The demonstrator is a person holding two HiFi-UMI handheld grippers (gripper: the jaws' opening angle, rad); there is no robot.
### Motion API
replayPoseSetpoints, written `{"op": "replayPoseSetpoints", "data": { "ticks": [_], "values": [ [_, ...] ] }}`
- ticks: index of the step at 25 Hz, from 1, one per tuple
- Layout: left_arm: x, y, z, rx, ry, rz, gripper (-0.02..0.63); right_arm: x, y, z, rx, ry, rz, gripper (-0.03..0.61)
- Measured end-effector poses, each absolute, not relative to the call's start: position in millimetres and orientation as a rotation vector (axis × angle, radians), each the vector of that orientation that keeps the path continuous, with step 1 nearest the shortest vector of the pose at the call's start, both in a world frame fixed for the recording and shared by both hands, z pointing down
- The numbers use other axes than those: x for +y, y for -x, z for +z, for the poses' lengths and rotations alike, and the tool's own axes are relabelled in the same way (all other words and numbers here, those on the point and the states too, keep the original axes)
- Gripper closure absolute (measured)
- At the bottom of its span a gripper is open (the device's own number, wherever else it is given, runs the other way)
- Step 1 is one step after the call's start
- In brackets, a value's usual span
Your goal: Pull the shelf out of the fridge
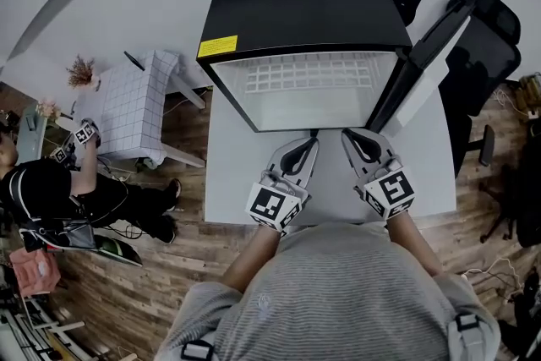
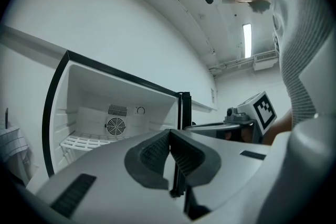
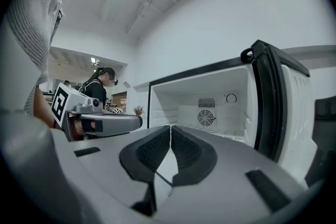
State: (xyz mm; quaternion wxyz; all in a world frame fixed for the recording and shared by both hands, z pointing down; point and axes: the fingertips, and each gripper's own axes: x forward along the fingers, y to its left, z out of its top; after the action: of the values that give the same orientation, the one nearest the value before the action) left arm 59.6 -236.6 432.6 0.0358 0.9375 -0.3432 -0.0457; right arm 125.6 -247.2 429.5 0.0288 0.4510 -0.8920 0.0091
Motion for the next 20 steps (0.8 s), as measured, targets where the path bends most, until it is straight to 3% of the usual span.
{"op": "replayPoseSetpoints", "data": {
  "ticks": [16, 20],
  "values": [
    [-308, -29, 457, -0.955, -2.039, -0.705, 0.598, -263, -124, 428, -2.729, -1.381, -0.032, 0.565],
    [-320, -31, 471, -0.872, -1.84, -0.786, 0.521, -265, -134, 423, -2.708, -1.418, -0.049, 0.565]
  ]
}}
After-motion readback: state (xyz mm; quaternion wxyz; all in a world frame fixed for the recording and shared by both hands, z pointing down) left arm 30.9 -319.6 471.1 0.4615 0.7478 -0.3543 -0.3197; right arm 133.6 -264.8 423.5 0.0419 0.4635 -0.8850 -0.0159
